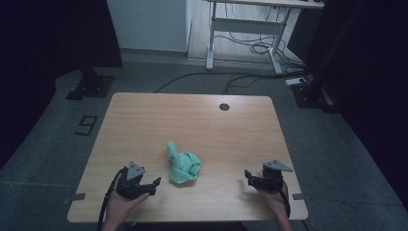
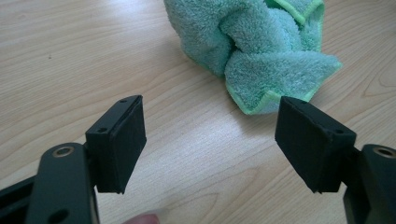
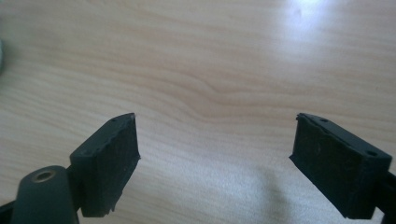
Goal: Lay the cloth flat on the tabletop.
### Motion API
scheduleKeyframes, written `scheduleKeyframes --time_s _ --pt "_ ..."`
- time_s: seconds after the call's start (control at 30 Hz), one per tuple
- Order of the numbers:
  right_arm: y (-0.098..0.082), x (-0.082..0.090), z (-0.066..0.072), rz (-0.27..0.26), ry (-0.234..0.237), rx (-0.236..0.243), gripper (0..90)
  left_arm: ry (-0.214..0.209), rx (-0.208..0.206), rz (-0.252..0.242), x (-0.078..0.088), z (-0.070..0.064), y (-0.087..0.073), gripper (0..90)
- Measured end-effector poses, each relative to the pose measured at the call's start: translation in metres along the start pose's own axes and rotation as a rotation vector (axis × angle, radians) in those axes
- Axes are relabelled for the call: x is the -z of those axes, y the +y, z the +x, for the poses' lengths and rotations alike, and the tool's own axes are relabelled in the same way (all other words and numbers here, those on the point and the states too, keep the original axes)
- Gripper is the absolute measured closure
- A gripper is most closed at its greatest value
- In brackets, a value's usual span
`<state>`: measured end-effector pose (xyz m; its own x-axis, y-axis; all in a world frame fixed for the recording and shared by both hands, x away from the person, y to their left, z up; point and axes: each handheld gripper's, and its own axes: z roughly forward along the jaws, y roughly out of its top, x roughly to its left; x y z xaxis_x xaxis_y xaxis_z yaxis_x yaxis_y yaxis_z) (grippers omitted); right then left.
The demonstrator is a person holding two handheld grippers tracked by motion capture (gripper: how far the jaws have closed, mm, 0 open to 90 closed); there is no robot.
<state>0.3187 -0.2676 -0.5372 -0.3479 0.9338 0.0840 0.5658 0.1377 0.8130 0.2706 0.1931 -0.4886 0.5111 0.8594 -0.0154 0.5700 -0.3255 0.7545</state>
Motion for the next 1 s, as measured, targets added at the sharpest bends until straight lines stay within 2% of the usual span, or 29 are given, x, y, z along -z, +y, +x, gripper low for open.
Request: scheduleKeyframes --time_s 0.17,0.43,0.57,0.77,1.0 --pt "0.001 0.003 0.005 -0.031 0.003 0.007 16.3 0.022 0.001 0.015 0.000 0.001 -0.002 24.7" --pt "0.002 0.004 0.020 -0.043 0.049 0.038 17.8 0.009 0.009 0.037 -0.006 0.001 -0.004 24.9" --pt "0.004 0.003 0.028 -0.054 0.082 0.050 21.6 0.004 0.010 0.030 -0.005 0.002 -0.005 24.9" --pt "0.011 -0.002 0.046 -0.083 0.141 0.089 27.6 -0.007 0.031 0.026 -0.006 0.007 -0.004 25.0" --pt "0.017 -0.005 0.073 -0.106 0.192 0.149 34.2 -0.028 0.015 0.026 -0.006 0.001 -0.004 25.1"
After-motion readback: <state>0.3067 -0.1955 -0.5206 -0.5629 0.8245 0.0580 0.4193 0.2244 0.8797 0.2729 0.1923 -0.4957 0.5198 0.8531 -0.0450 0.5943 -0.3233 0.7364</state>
